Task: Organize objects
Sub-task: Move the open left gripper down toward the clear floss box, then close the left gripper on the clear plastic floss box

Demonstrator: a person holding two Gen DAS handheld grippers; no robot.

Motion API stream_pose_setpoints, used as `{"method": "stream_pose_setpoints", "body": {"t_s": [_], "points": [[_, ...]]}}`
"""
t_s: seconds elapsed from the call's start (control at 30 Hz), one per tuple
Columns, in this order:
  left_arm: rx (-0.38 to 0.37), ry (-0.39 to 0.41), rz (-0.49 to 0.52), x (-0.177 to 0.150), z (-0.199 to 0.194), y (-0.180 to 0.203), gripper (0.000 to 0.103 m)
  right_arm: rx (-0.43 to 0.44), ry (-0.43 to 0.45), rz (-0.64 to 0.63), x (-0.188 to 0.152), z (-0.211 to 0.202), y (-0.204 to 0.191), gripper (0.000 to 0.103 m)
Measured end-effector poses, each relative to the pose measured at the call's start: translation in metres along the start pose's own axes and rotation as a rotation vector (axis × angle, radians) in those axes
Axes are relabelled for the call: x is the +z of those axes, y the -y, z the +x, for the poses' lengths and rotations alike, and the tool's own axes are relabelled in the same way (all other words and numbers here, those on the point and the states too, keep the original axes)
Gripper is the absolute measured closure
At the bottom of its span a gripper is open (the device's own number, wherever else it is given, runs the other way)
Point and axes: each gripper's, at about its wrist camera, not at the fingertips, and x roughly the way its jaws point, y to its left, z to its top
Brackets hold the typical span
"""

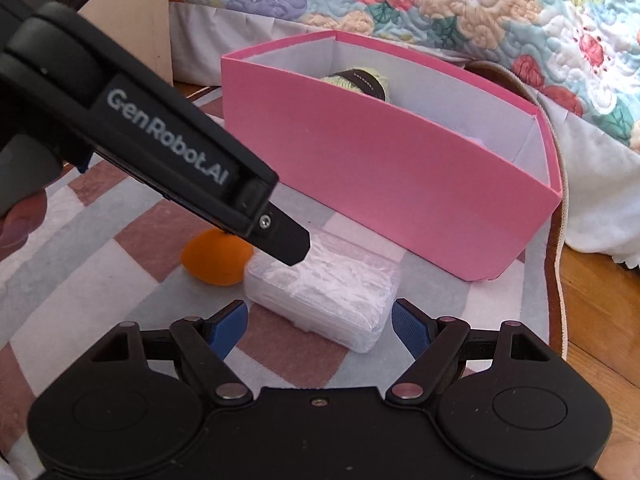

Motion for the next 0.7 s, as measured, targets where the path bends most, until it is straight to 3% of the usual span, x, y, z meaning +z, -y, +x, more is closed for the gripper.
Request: {"method": "stream_pose_setpoints", "body": {"t_s": [0.17,0.27,0.57,0.7], "points": [[0.074,0.013,0.057,0.009,0.008,0.002,0.058,0.019,-0.022,0.001,-0.003,0.016,0.005,0.016],[0.016,-0.007,0.026,0.009,0.013,-0.004,0.058,0.019,-0.039,0.017,-0.006,0.020,0.009,0.016],[-0.061,-0.029,0.017,-0.001,0.016,0.003,0.058,0.087,-0.009,0.082,-0.011,0.013,0.014,0.011],[-0.174,-0.055,-0.037,-0.002,0.016,-0.001,0.061,0.107,-0.022,0.103,-0.012,0.007,0.019,0.011]]}}
